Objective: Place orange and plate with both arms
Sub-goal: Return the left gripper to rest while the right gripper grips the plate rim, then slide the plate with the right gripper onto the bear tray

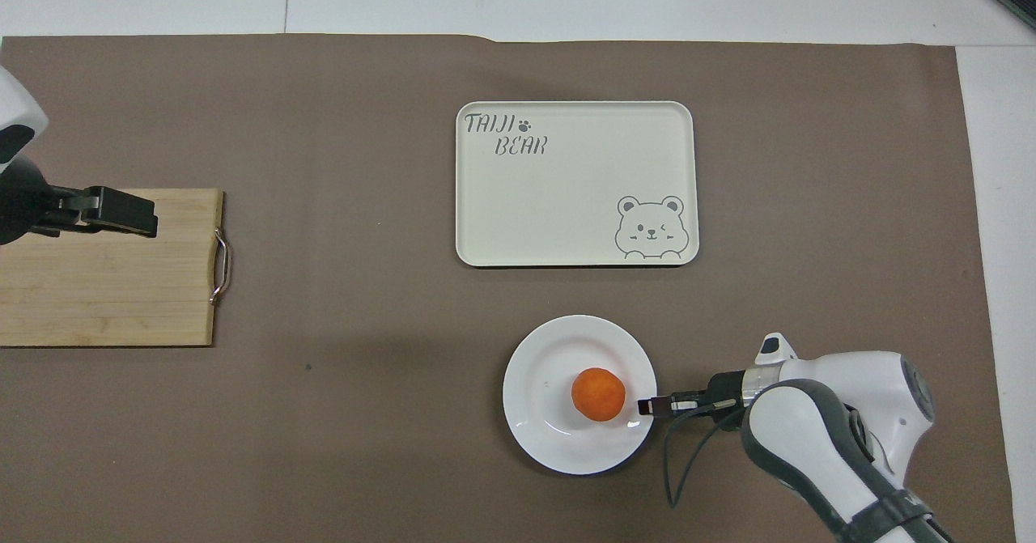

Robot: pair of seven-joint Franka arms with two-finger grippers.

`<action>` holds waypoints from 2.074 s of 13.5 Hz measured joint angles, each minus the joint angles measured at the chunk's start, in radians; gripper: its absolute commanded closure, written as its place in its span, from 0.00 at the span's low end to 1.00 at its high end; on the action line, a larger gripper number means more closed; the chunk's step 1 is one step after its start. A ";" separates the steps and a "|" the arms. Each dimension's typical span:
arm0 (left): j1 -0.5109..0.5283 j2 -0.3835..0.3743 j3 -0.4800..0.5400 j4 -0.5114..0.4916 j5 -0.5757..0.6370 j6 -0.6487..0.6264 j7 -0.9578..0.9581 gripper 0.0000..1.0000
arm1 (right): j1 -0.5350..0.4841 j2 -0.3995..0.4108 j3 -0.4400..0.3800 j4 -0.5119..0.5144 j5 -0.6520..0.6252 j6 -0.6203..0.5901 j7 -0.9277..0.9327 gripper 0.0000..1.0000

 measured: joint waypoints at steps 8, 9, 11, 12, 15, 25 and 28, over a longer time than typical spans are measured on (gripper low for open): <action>0.001 0.026 0.000 0.063 0.000 -0.065 0.000 0.00 | -0.002 -0.009 -0.002 0.033 0.048 -0.065 0.056 1.00; 0.001 0.026 0.000 0.063 0.000 -0.065 0.002 0.00 | -0.004 -0.008 -0.002 0.043 0.082 -0.091 0.056 1.00; 0.001 0.026 0.000 0.063 -0.001 -0.066 0.003 0.00 | -0.012 -0.007 -0.003 0.061 0.125 -0.126 0.056 1.00; 0.001 0.026 0.000 0.063 -0.001 -0.067 0.003 0.00 | -0.018 -0.004 -0.003 0.067 0.145 -0.142 0.055 1.00; 0.002 0.026 0.001 0.063 -0.001 -0.070 0.003 0.00 | -0.040 0.007 -0.002 0.085 0.196 -0.179 0.039 1.00; 0.002 0.026 0.002 0.063 -0.001 -0.069 0.003 0.00 | -0.111 0.067 -0.003 0.203 0.293 -0.247 -0.038 1.00; 0.002 0.026 0.002 0.063 -0.001 -0.070 0.003 0.00 | -0.150 0.124 -0.003 0.296 0.293 -0.258 -0.041 1.00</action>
